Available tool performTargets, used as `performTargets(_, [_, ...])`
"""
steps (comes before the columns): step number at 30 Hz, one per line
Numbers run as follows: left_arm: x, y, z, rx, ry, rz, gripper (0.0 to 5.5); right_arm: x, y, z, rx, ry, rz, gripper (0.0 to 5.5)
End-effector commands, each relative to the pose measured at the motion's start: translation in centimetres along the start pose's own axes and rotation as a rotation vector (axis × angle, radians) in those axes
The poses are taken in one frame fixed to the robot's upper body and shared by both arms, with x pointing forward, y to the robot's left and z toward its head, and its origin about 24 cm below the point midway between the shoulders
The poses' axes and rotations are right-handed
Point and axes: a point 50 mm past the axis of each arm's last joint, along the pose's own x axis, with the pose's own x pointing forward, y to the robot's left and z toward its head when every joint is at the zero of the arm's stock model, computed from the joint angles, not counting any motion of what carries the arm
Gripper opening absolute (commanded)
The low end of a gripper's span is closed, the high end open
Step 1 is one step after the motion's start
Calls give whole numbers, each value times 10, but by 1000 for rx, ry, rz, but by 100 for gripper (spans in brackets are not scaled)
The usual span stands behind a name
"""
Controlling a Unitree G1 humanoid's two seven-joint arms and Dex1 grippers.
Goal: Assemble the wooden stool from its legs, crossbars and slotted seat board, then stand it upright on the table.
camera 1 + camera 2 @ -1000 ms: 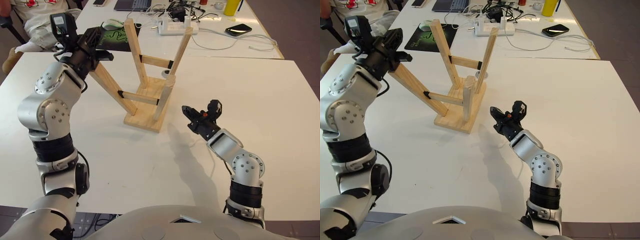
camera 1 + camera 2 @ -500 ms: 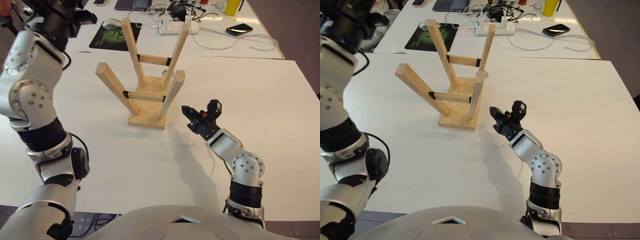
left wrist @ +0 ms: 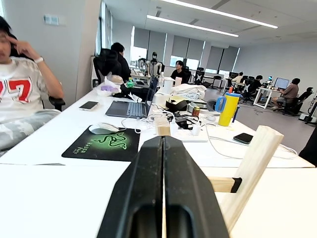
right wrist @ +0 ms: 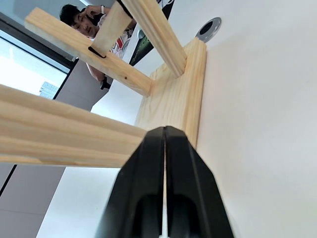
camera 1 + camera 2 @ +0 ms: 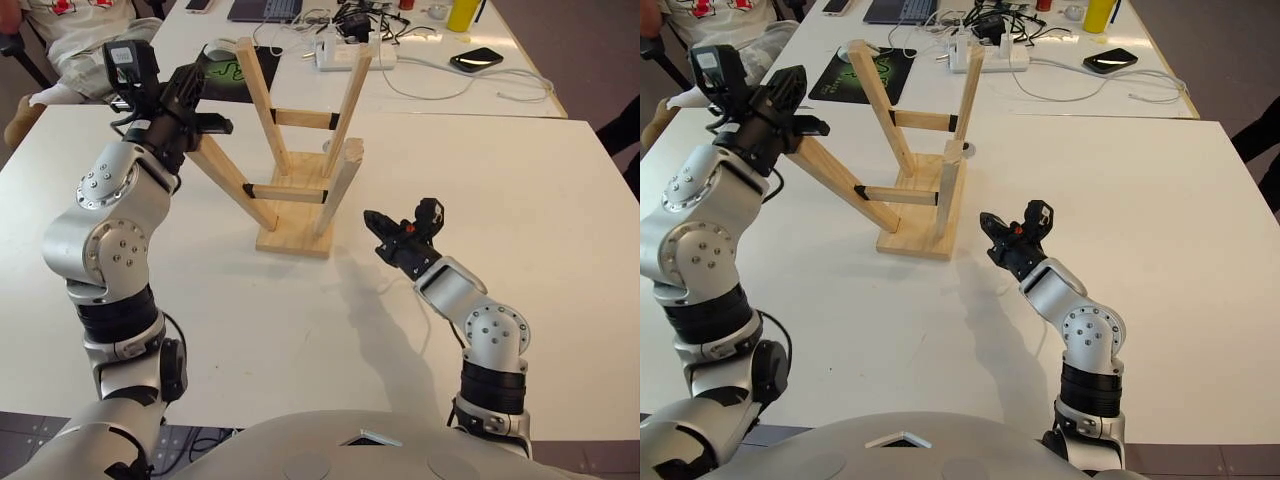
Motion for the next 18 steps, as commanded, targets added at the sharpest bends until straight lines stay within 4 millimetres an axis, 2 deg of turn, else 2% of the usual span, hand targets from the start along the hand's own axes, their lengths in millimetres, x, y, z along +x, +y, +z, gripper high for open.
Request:
performTargets(1, [4, -1, -9, 5, 60, 2, 2, 0, 2, 1, -13, -7, 6, 0])
performTargets(8, [10, -4, 78, 50, -227, -16, 2, 0, 1, 0, -16, -3, 3, 0])
performTargets(12, [3, -1, 114, 87, -323, -7, 2, -1, 1, 0, -23, -1, 3, 0])
performTargets(14, [0, -3, 125, 101, -353, -8, 2, -1, 1, 0, -28, 1, 5, 0])
performTargets(16, [0, -4, 126, 107, -350, -10, 2, -1, 2, 0, -31, 3, 6, 0])
performTargets(18, [6, -7, 99, 83, -257, -24, 2, -1, 1, 0, -37, 5, 6, 0])
